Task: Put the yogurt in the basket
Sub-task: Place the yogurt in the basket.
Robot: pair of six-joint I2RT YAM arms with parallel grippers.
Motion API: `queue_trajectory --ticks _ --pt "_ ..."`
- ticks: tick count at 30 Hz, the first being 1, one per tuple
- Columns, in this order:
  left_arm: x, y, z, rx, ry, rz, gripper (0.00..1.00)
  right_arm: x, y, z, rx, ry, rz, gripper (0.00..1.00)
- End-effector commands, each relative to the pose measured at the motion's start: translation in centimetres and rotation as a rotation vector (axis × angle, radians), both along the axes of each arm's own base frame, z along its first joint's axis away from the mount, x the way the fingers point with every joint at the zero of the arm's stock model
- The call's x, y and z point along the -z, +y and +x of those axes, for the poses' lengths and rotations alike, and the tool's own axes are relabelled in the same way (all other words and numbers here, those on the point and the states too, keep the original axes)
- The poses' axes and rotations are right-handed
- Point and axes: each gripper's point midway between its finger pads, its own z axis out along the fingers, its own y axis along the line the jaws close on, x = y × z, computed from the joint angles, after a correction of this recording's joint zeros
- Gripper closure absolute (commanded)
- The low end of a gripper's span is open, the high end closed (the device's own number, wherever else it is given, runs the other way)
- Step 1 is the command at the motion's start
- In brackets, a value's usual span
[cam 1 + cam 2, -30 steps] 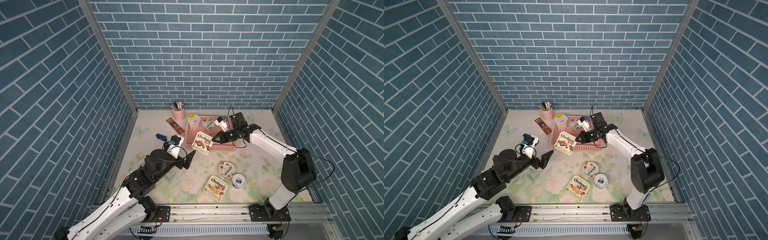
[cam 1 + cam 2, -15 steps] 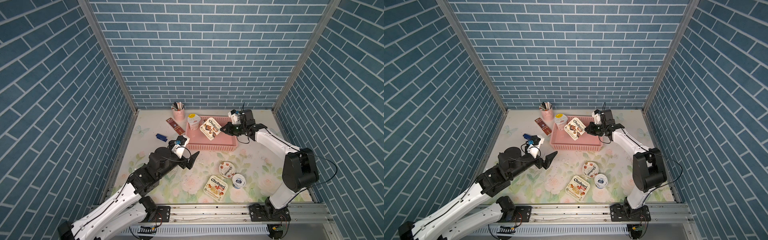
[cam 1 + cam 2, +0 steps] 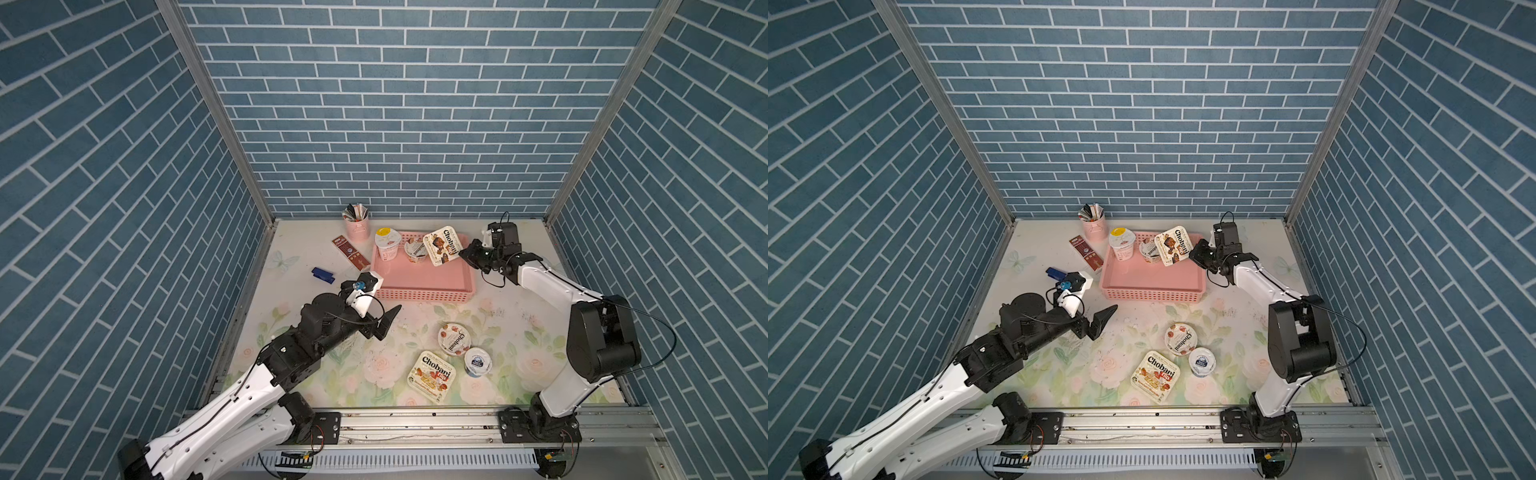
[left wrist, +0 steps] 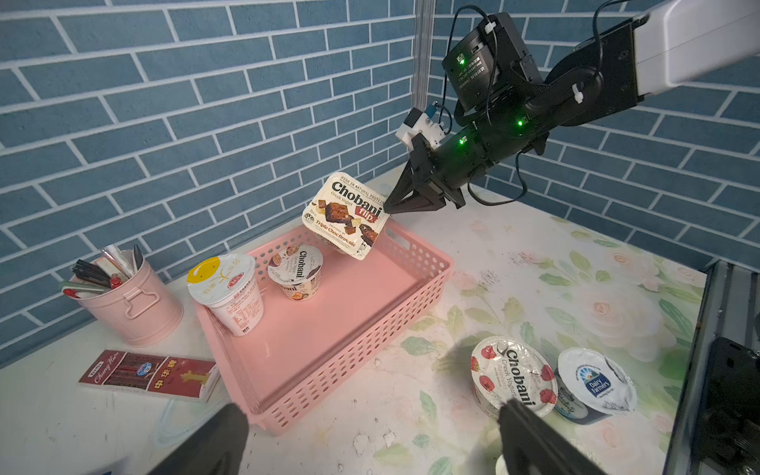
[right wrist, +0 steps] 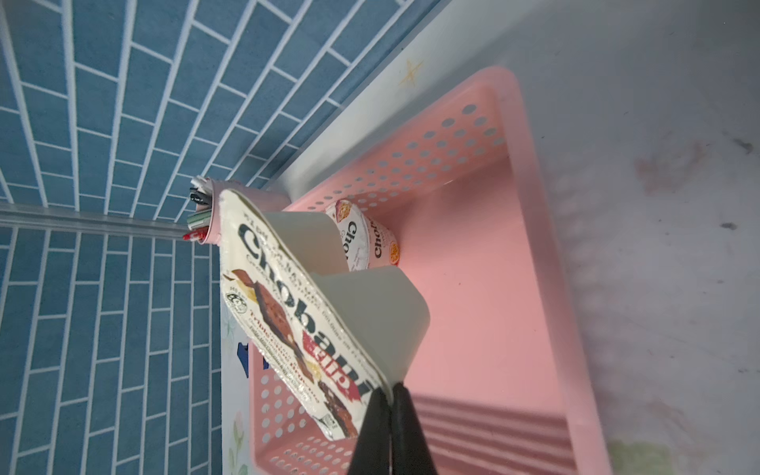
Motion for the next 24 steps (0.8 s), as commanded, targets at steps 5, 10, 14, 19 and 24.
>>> queue_trajectory --ticks 5,10,14,19,24 --pt "-0.4 -0.2 -0.3 0.016 -0.02 -0.006 0.0 1.2 -0.9 1.5 0.116 0.028 0.053 1.0" --pt "-0.3 -0.2 -0.3 0.021 -0.021 0.001 0.0 2.4 -1.2 1.7 0.178 0.064 0.091 1.0" --pt "-0.2 -0.4 -0.3 0.029 -0.019 0.006 0.0 3.1 -1.4 1.7 0.206 0.089 0.099 1.0" --pt "0.2 -0.6 -0.3 0.037 -0.008 0.016 0.0 3.9 -1.6 1.8 0.233 0.121 0.096 1.0" --pt "0.8 -0.9 -0.2 0.047 0.008 0.027 0.0 4.8 -1.5 2.2 0.241 0.15 0.08 1.0"
